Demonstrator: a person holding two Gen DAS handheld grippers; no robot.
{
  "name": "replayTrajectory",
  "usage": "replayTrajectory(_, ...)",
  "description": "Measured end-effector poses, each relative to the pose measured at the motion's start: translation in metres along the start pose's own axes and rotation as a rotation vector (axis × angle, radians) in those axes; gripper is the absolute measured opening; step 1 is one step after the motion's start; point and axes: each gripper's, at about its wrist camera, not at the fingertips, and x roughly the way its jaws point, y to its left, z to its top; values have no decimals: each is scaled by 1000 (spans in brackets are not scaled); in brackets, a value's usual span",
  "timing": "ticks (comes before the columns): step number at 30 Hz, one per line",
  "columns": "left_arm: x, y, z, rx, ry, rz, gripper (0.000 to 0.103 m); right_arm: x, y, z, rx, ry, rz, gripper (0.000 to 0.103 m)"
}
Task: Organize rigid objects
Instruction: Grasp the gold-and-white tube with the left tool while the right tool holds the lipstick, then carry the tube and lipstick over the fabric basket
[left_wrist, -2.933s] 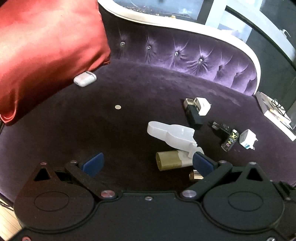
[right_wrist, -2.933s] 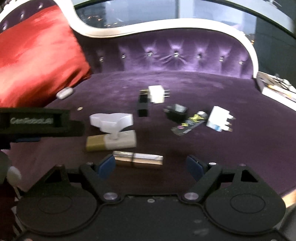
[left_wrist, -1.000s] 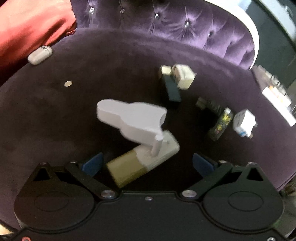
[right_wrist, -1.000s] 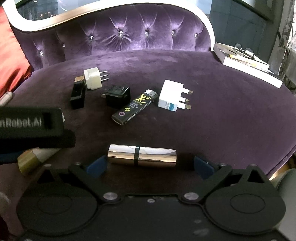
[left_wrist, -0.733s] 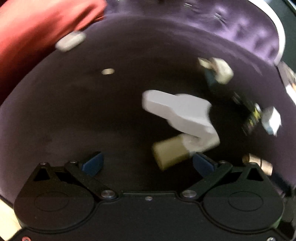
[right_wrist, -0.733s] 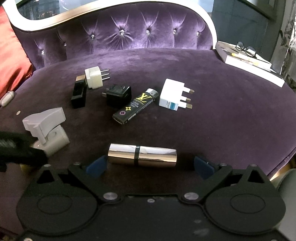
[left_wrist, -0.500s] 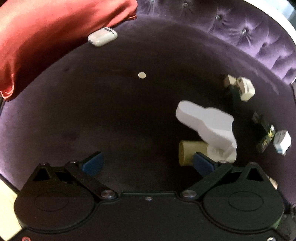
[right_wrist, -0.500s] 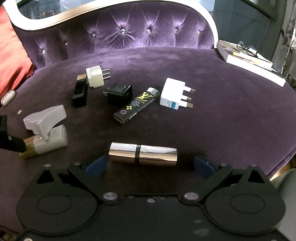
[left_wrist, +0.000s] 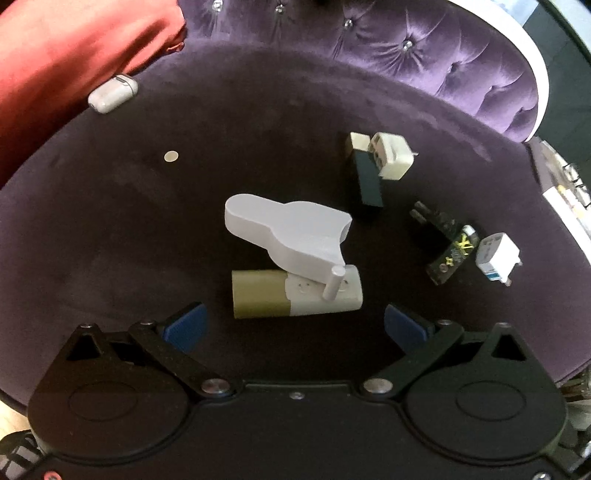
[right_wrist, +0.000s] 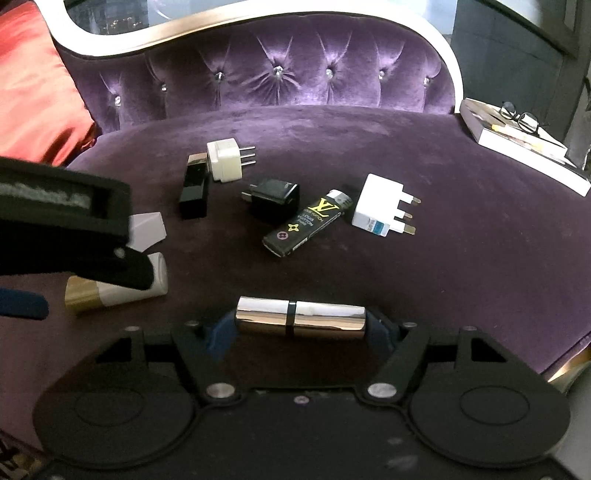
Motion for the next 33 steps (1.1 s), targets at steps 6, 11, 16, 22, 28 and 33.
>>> replayTrajectory(6, 15, -7, 0, -4, 11, 64, 99, 0, -4, 1, 1, 7, -17, 71)
replayTrajectory(11, 21, -7, 3, -28, 3, 97, 97, 0, -3, 0, -11, 6, -21, 71)
replayTrajectory(16, 16, -8, 0, 14, -32, 115, 80, 0, -5, 2, 5, 17, -16, 71)
replayTrajectory(22, -2, 4, -13, 23, -27, 76, 80, -6, -12, 2, 34, 0, -10, 71)
replayTrajectory(28, -38, 8, -31, 52, -63, 43, 80, -23, -30, -2, 115, -30, 46, 71)
replayTrajectory(33, -71, 19, -53, 62, -88, 20, 80, -49, -36, -6, 115, -51, 110, 71)
